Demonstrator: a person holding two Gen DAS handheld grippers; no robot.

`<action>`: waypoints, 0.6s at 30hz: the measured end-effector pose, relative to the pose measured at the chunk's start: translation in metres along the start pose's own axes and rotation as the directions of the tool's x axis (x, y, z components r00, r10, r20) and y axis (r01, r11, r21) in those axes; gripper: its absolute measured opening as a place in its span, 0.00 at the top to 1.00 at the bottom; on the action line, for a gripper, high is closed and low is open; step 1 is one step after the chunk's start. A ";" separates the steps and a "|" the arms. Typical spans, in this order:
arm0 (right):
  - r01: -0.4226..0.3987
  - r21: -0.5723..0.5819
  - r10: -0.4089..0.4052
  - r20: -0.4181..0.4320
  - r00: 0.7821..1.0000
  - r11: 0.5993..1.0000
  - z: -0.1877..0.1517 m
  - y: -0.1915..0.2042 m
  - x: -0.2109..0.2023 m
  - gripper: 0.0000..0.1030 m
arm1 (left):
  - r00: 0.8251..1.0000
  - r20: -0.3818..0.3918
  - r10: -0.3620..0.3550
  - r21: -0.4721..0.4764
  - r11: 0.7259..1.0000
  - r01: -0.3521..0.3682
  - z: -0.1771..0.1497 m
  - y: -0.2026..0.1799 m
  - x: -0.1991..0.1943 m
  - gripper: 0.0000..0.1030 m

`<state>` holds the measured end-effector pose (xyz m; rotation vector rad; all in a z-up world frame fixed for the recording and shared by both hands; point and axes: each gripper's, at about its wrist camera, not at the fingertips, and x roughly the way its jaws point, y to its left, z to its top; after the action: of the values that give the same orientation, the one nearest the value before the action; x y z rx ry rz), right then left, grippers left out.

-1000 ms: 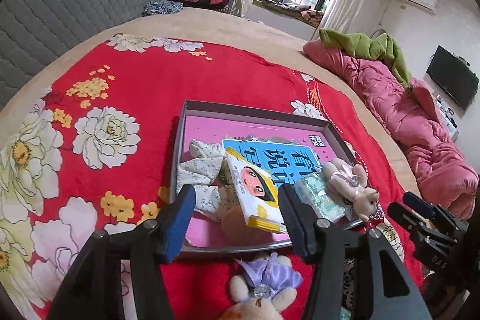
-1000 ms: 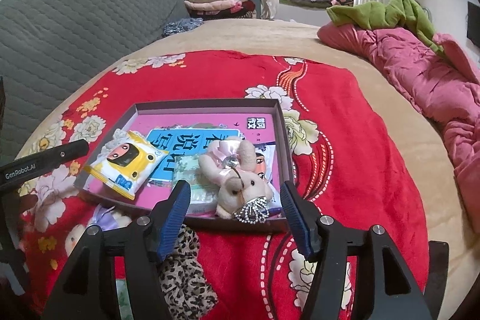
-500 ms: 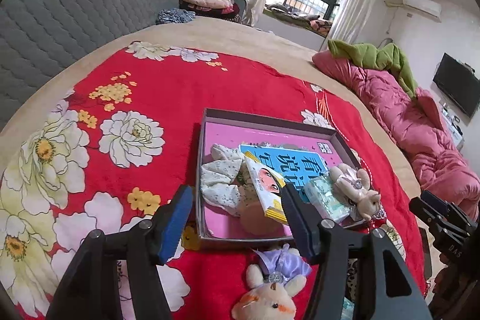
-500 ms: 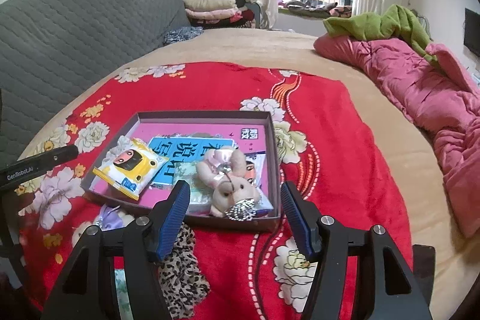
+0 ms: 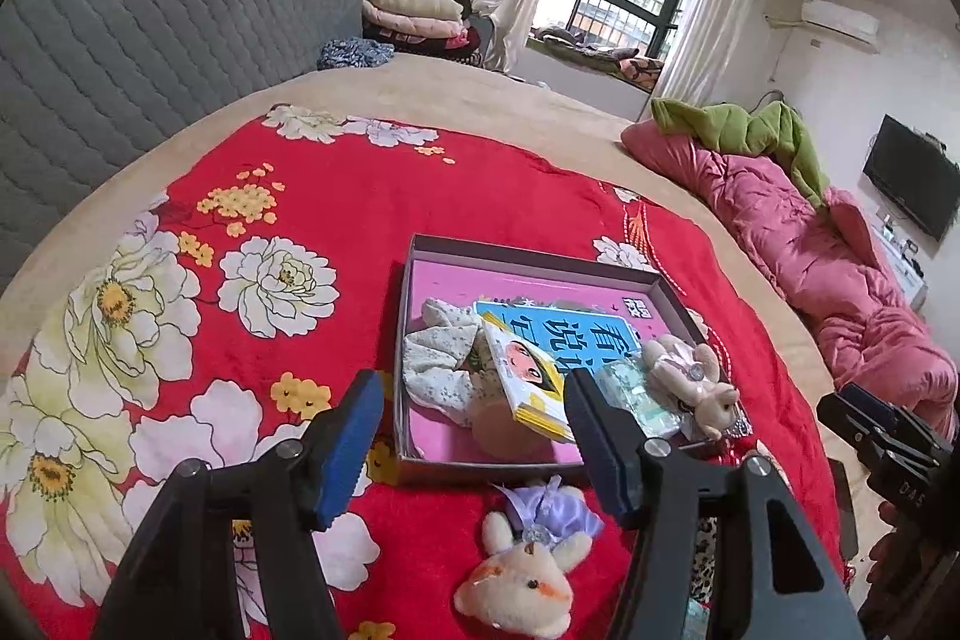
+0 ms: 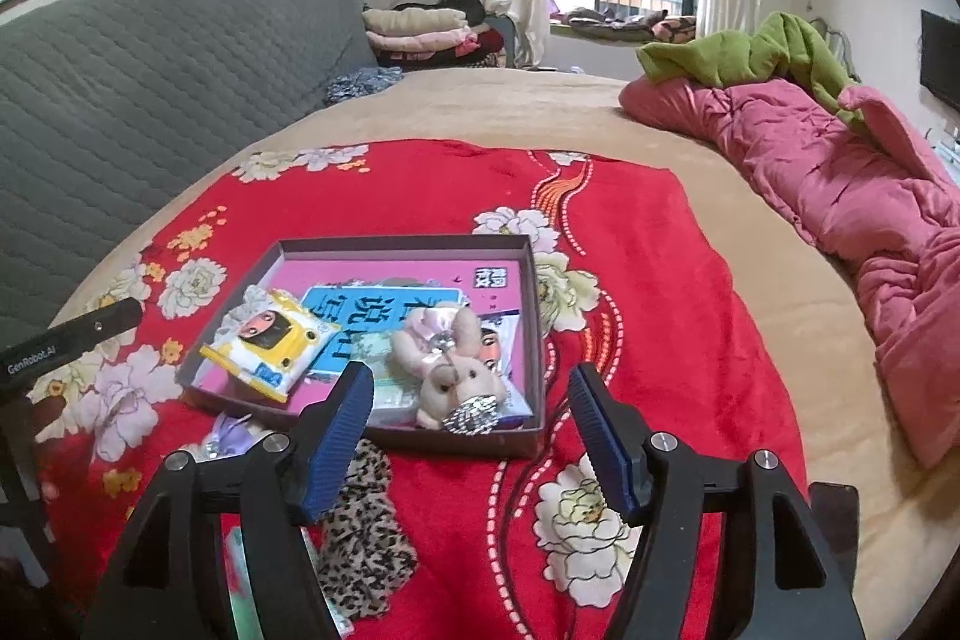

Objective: Organize soft objects
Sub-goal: 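Withdraw both tools from the box toward the remaining items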

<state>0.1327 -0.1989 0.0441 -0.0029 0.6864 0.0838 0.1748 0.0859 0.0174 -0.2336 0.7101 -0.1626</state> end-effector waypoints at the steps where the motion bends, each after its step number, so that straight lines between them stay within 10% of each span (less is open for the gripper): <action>1: -0.002 -0.004 0.002 -0.002 1.000 1.000 -0.001 0.001 -0.001 0.33 | 1.000 0.004 0.003 0.011 1.000 -0.003 -0.001 -0.002 -0.002 0.40; 18: -0.034 -0.044 0.032 -0.026 0.999 0.998 -0.014 0.017 -0.006 0.32 | 0.997 -0.072 -0.014 0.021 1.000 0.015 -0.031 -0.028 -0.020 0.39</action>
<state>0.1179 -0.1827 0.0381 -0.0353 0.7095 0.1309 0.1375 0.0590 0.0147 -0.2135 0.7783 -0.1931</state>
